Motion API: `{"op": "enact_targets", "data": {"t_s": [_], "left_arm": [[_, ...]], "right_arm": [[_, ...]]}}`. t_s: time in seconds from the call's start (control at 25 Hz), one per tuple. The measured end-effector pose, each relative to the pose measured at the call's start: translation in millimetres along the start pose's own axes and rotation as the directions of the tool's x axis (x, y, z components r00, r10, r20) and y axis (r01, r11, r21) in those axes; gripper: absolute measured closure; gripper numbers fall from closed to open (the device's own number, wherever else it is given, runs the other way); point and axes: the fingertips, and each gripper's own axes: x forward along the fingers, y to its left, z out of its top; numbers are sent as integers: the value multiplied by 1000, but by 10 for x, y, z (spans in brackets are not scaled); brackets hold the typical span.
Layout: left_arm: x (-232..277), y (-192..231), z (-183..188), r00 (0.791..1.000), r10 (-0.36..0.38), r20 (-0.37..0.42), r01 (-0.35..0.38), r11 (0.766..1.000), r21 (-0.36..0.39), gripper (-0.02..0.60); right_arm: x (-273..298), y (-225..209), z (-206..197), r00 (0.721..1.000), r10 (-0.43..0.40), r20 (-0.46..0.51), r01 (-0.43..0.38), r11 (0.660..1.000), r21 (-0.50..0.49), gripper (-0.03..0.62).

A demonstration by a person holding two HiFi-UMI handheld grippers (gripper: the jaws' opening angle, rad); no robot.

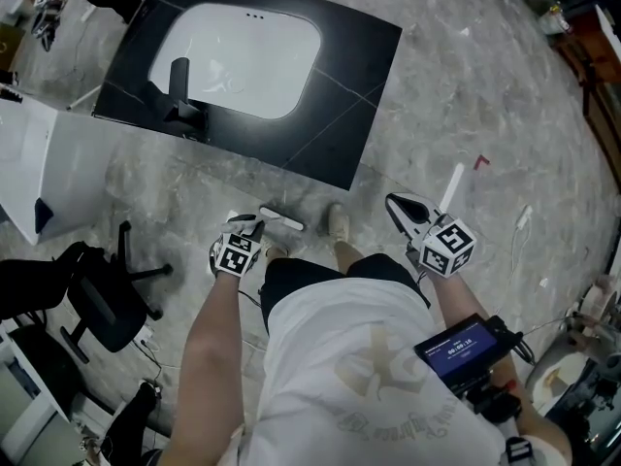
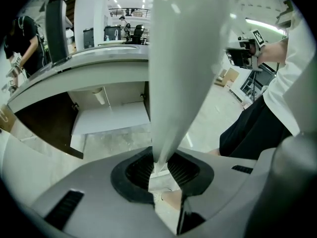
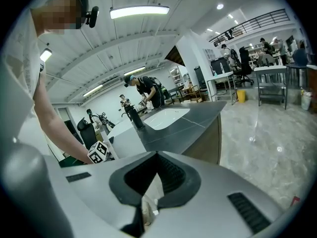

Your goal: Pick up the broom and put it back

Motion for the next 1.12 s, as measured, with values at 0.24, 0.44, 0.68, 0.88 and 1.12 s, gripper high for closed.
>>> {"op": "enact_targets", "data": {"t_s": [0.24,0.44,0.68,0.88,1.12], "left_arm": [[121,86,181,999,27,30,-26,999,-28,488],[244,146,337,998,37,56,-34,998,-55,488],[355,174,504,998,32,63,-30,999,-29,488],[433,129,608,999,-3,53,2,1000,18,488],[556,75,737,999,-29,34,27,998,60,488]], "right_arm": [[-70,-52,-65,1000,-21,-6,21,1000,6,577],[-146,-115,-123,999,-47,-11,47,999,15,577],[-211,-157,-186,998,-69,-16,69,997,26,577],[-256,-169,-225,997,-80,-17,81,996,37,577],[-306,-184,-289,995,-94,-19,95,994,51,577]]}}
